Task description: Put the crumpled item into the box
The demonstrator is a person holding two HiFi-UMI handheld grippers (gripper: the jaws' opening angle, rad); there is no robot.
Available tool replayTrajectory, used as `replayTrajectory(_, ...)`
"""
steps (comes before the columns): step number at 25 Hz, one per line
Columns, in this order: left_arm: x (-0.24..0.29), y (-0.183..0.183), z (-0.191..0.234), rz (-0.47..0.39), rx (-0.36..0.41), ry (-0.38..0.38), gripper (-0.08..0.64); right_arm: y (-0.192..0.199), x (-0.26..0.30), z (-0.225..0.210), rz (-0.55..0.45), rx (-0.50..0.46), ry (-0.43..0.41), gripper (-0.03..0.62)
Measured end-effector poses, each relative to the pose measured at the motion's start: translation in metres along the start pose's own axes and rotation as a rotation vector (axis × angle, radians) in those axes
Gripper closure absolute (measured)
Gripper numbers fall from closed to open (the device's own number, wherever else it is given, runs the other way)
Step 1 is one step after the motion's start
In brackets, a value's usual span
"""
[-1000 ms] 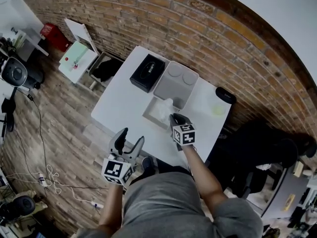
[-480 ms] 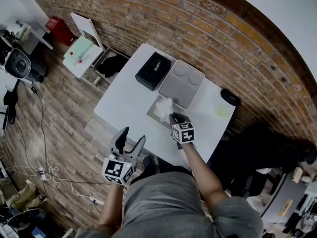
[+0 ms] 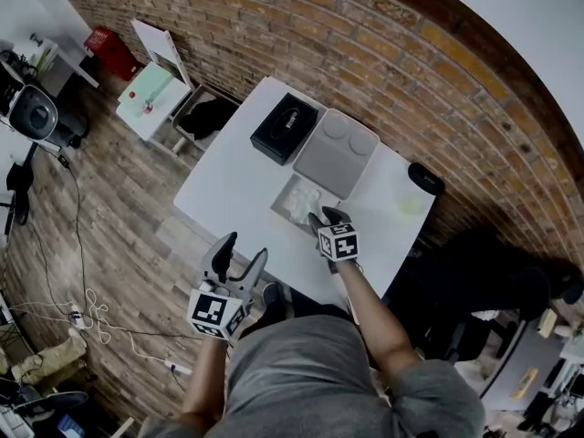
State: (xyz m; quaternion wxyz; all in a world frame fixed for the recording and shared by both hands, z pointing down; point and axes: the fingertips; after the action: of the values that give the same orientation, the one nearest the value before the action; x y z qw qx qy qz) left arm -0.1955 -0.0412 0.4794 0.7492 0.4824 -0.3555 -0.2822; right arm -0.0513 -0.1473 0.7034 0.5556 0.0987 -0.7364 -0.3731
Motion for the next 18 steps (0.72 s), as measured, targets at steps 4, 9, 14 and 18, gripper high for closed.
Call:
replayTrajectory(4,0.005,-0.001,-0.001,0.0,0.002,0.011,0.29,-0.001,-0.003,-0.006,-0.008,0.007,0.011,0.417)
replayTrajectory(9,0.008,0.001,-0.004,-0.002,0.007,0.029,0.29,-0.004,-0.013,-0.01,-0.035,0.011,0.021,0.416)
replayTrajectory(14,0.011,0.002,-0.007,-0.001,0.006,0.05,0.29,-0.012,-0.026,-0.013,-0.066,0.025,0.033,0.412)
replayTrajectory(18,0.015,0.002,-0.009,0.002,0.005,0.07,0.29,-0.012,-0.041,-0.01,-0.088,0.035,0.044,0.403)
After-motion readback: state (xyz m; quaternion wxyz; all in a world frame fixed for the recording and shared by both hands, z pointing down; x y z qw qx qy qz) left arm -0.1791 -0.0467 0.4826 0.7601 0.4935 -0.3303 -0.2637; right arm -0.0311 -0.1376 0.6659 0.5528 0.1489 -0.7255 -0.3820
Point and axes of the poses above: the fingertips, and each gripper's own axes: x forward along the fingers, z to its left, y out of its underside, and after that the axes turned 12 degrees about y, right-handed
